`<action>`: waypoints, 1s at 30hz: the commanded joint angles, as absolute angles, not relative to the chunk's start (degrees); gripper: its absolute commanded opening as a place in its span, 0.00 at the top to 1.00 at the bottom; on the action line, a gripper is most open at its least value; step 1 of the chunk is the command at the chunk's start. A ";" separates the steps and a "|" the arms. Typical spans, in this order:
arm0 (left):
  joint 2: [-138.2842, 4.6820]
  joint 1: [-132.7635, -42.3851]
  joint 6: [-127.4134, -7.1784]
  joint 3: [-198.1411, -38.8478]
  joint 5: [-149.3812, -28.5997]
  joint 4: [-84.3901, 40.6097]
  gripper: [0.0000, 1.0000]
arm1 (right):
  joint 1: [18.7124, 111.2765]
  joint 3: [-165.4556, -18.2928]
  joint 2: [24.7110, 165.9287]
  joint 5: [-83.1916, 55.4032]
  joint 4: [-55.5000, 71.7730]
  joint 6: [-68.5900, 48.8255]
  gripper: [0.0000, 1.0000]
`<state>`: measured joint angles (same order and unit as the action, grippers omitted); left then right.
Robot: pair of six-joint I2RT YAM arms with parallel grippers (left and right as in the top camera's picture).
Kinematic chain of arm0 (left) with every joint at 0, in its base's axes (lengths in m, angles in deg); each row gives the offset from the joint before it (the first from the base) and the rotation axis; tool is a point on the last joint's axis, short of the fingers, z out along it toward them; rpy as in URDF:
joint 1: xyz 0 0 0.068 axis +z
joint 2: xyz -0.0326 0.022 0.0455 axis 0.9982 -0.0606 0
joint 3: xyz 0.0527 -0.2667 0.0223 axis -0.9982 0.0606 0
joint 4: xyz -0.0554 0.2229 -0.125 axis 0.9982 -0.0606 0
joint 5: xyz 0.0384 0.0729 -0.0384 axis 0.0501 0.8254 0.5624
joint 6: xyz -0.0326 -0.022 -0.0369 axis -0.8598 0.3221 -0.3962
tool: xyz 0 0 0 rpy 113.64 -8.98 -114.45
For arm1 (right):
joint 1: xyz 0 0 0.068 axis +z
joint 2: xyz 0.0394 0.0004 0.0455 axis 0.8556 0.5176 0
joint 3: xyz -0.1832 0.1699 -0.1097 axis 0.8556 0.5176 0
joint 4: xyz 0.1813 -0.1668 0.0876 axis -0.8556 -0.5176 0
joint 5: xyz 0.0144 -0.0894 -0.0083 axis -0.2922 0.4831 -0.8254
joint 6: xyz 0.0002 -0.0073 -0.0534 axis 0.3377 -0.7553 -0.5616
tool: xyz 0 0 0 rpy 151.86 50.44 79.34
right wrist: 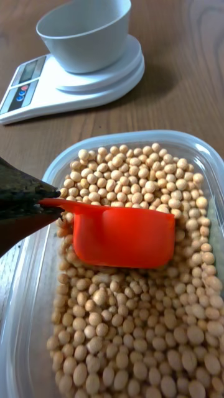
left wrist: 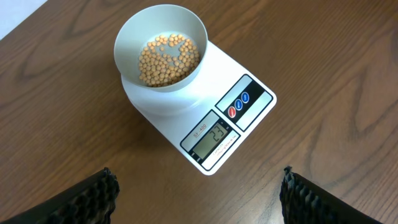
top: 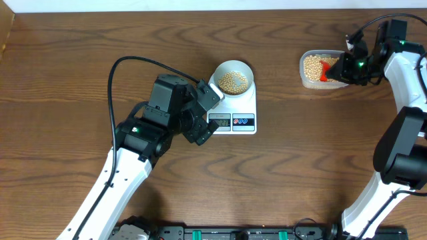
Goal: Scoop item into bowl and weigh 50g on scale
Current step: 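Lower the scoop into the soybean tub with the right gripper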
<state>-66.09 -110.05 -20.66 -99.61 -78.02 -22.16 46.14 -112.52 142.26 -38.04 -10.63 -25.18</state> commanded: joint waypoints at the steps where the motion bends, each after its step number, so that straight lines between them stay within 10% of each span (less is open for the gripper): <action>1: -65.87 -109.97 -20.16 -99.70 -78.72 -22.19 0.14 | 45.90 -111.93 142.59 -43.74 -11.00 -26.25 0.99; 30: -65.87 -109.97 -20.16 -99.70 -78.72 -22.19 0.14 | 38.62 -101.94 142.65 -59.17 0.76 -25.23 0.99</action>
<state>-66.09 -110.05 -20.66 -99.61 -78.00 -22.16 39.24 -103.49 142.28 -52.96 0.17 -25.55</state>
